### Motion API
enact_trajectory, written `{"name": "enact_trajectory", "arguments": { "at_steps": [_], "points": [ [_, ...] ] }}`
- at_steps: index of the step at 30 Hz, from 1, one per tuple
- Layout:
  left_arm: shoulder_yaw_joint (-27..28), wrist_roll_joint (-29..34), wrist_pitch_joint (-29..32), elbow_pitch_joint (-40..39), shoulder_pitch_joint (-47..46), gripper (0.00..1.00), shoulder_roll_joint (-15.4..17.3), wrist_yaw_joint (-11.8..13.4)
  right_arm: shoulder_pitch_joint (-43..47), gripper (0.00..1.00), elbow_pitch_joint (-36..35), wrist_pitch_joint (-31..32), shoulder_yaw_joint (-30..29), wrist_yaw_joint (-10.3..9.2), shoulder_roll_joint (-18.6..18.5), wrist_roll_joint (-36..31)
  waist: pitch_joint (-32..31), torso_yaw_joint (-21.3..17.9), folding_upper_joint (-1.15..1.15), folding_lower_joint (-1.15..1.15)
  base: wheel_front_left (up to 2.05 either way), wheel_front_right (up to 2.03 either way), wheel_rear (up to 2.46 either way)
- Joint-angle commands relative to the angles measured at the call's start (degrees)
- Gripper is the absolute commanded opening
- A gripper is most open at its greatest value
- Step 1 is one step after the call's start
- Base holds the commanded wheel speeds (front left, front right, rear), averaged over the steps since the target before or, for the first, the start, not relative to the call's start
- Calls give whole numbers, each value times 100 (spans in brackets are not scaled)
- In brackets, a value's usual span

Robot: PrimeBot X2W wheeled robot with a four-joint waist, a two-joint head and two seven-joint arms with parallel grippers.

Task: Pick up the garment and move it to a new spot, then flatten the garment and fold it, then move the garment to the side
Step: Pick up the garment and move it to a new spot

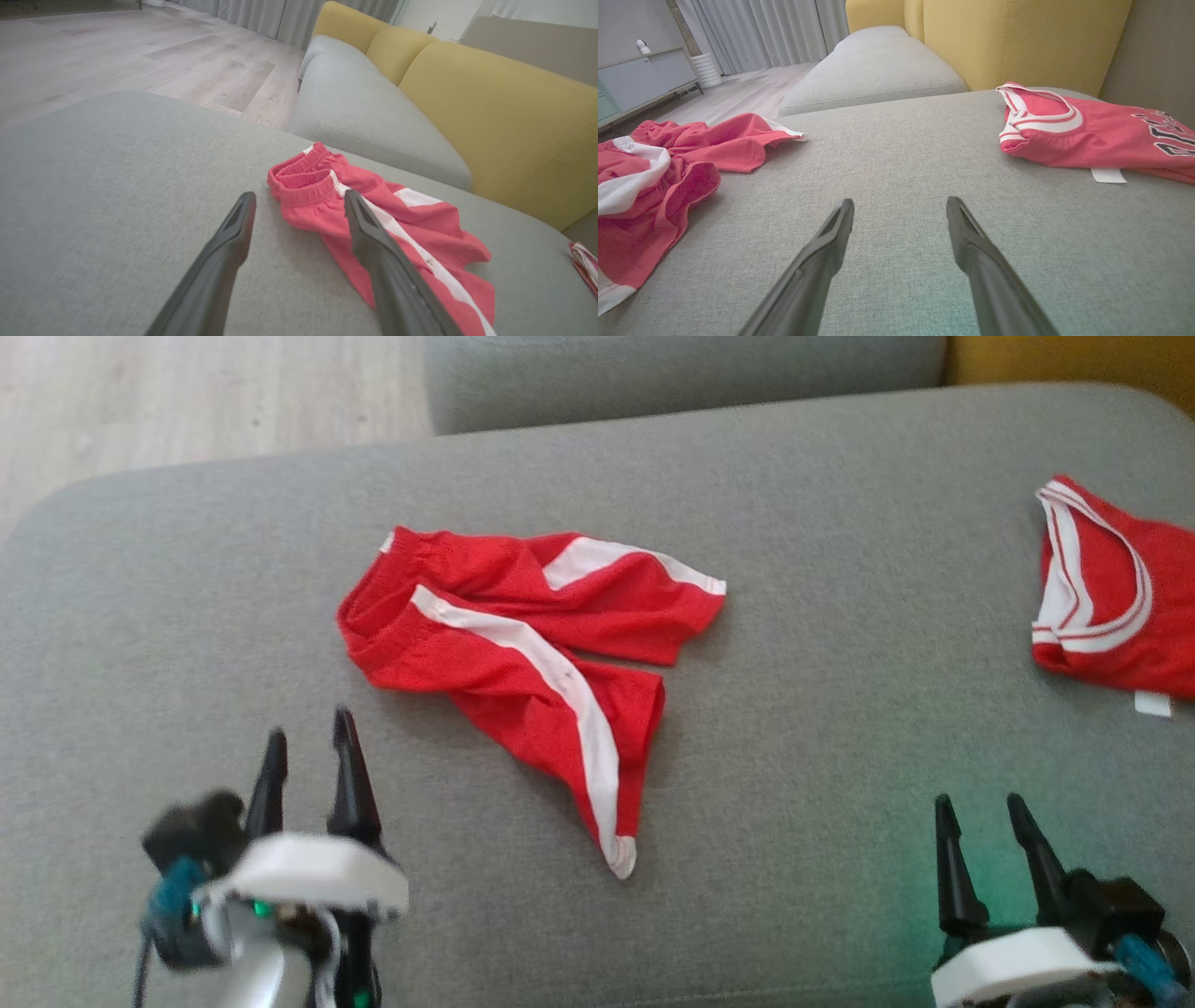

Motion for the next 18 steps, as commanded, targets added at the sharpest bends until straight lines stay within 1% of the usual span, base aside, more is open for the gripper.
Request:
{"name": "enact_trajectory", "arguments": {
  "at_steps": [1, 5, 9, 12, 18],
  "points": [
    [146, 131, -105, -239, -44, 100, 119, 43, -9, 100, -185, -77, 93, 39, -43, -61, -104, 101, 0, 0, 0, 0, 0],
    [29, 515, -241, -301, 409, 100, 155, 117, 129, 100, -216, -78, -8, 39, -43, -150, -252, 239, 0, 0, 0, 0, 0],
    [-10, 856, -283, -366, 789, 100, 152, 107, 244, 100, -274, -78, -81, 39, -43, -238, -431, 364, 0, 0, 0, 0, 0],
    [25, 1198, -288, -505, 1010, 100, 162, 31, 312, 100, -318, -78, -124, 39, -43, -271, -508, 445, 0, 0, 0, 0, 0],
    [313, 1650, -289, -630, 1301, 100, 72, -282, 363, 100, -385, -78, -123, 39, -43, -280, -601, 500, 0, 0, 0, 0, 0]
  ]
}}
